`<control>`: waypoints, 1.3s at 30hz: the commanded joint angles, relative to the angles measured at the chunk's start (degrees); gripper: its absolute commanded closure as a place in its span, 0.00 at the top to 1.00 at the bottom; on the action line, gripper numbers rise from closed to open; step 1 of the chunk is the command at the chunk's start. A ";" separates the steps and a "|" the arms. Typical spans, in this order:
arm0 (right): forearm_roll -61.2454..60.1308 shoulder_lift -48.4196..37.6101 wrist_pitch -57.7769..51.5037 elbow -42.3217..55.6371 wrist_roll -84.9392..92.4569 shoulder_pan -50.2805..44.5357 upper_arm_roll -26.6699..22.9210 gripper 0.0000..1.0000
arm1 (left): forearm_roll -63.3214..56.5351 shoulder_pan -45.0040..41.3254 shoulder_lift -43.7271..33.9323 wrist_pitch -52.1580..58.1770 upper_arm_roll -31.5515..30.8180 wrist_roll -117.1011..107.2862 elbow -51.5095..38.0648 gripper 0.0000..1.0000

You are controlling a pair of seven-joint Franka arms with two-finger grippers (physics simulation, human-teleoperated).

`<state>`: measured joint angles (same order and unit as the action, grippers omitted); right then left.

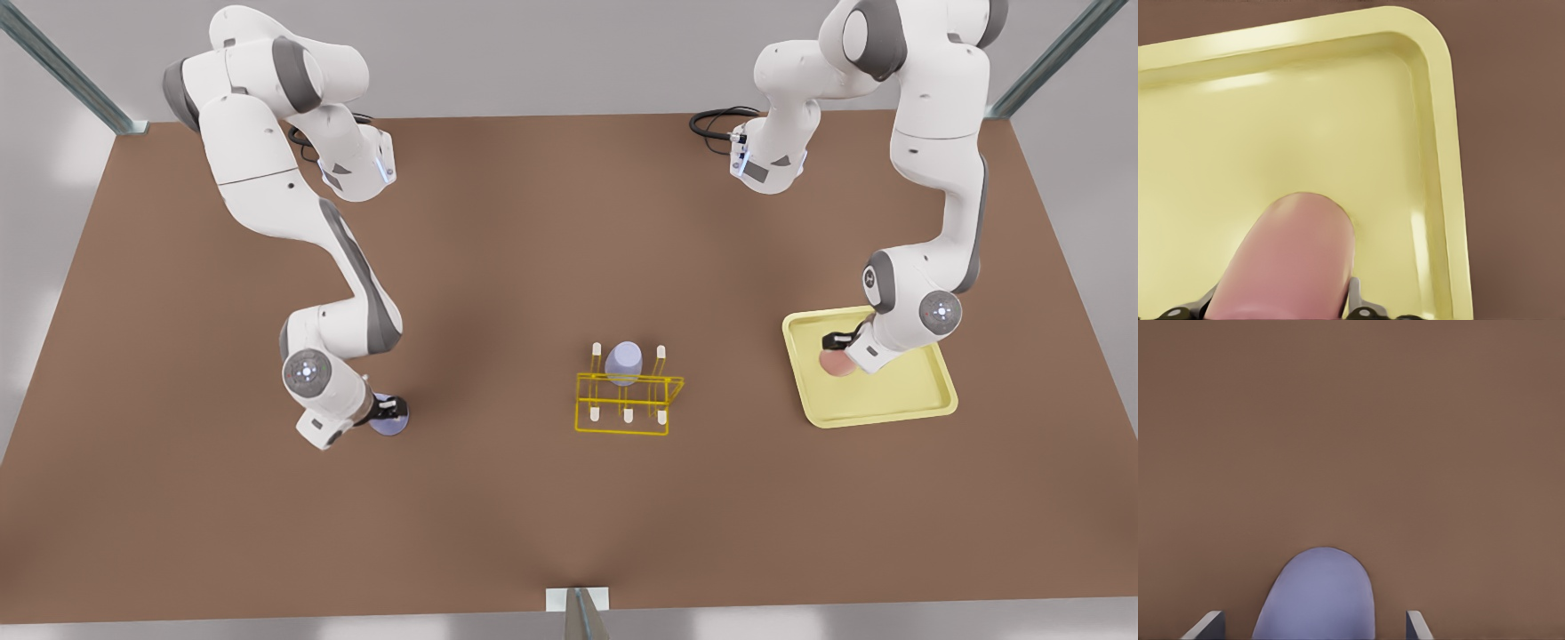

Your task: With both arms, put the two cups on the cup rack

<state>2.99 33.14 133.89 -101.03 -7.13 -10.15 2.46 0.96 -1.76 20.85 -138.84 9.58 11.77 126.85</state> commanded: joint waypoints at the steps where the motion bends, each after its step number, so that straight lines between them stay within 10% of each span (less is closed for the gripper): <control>1: -0.09 -0.09 4.01 -0.58 -7.54 -0.05 0.00 1.00 | 0.01 0.00 -0.02 -1.26 0.09 1.76 -0.02 0.86; 39: -0.09 -1.06 12.89 -9.98 -9.83 0.04 0.44 1.00 | -0.16 0.44 -0.02 -0.64 -0.44 1.59 -0.72 0.77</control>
<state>3.00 32.10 146.15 -111.02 -16.35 -10.15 2.83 0.63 -1.34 20.87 -139.76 9.17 12.84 126.15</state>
